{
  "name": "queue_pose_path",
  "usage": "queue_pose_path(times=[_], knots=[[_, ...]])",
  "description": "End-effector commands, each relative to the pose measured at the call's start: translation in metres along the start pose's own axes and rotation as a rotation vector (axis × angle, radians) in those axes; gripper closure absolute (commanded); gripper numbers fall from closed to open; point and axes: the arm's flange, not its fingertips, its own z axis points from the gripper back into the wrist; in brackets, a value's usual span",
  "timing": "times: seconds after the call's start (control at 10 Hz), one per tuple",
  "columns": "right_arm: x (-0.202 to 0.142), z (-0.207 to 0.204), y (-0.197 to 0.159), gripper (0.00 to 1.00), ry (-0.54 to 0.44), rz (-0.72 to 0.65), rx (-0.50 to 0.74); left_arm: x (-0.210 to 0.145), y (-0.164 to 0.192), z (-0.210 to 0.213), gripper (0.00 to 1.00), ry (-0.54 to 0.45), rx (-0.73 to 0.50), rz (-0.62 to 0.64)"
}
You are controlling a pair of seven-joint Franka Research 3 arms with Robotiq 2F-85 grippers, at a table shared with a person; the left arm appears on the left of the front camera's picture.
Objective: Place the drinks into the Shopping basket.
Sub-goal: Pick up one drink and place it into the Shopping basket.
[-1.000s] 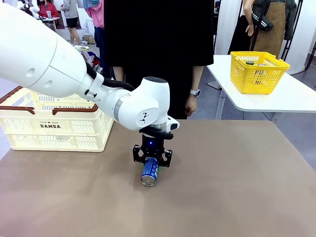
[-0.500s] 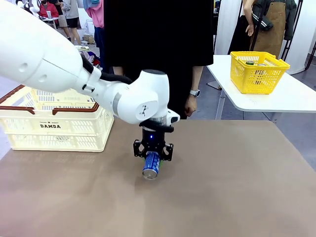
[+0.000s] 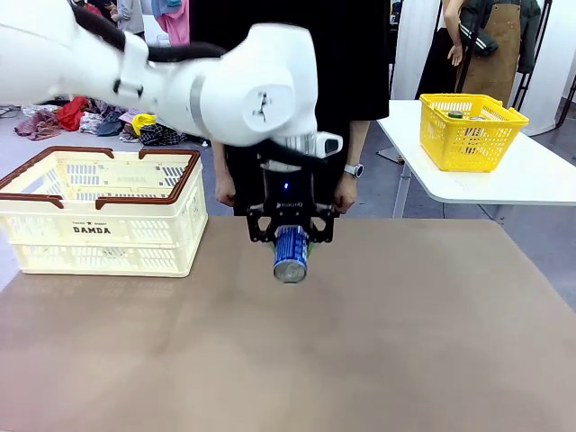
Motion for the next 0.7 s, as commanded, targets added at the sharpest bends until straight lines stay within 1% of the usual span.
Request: queue_pose_path(times=[0.0, 0.1, 0.2, 0.5, 0.6], knots=[[0.002, 0.000, 0.002, 0.00, -0.010, 0.014, 0.020, -0.010, 0.002, 0.013, 1.00, -0.051, 0.025, 0.053], [0.002, 0.000, 0.002, 0.00, -0.010, 0.014, 0.020, -0.009, 0.011, 0.009, 1.00, -0.015, -0.018, 0.108], [0.002, 0.000, 0.002, 0.00, -0.010, 0.014, 0.020, -0.009, -0.003, 0.015, 1.00, -0.022, 0.000, 0.019], [0.002, 0.000, 0.002, 0.00, -0.010, 0.014, 0.020, -0.009, -0.003, 0.015, 1.00, -0.022, 0.000, 0.019], [0.002, 0.000, 0.002, 0.00, -0.010, 0.014, 0.020, -0.010, -0.004, 0.010, 1.00, -0.013, 0.001, 0.036]])
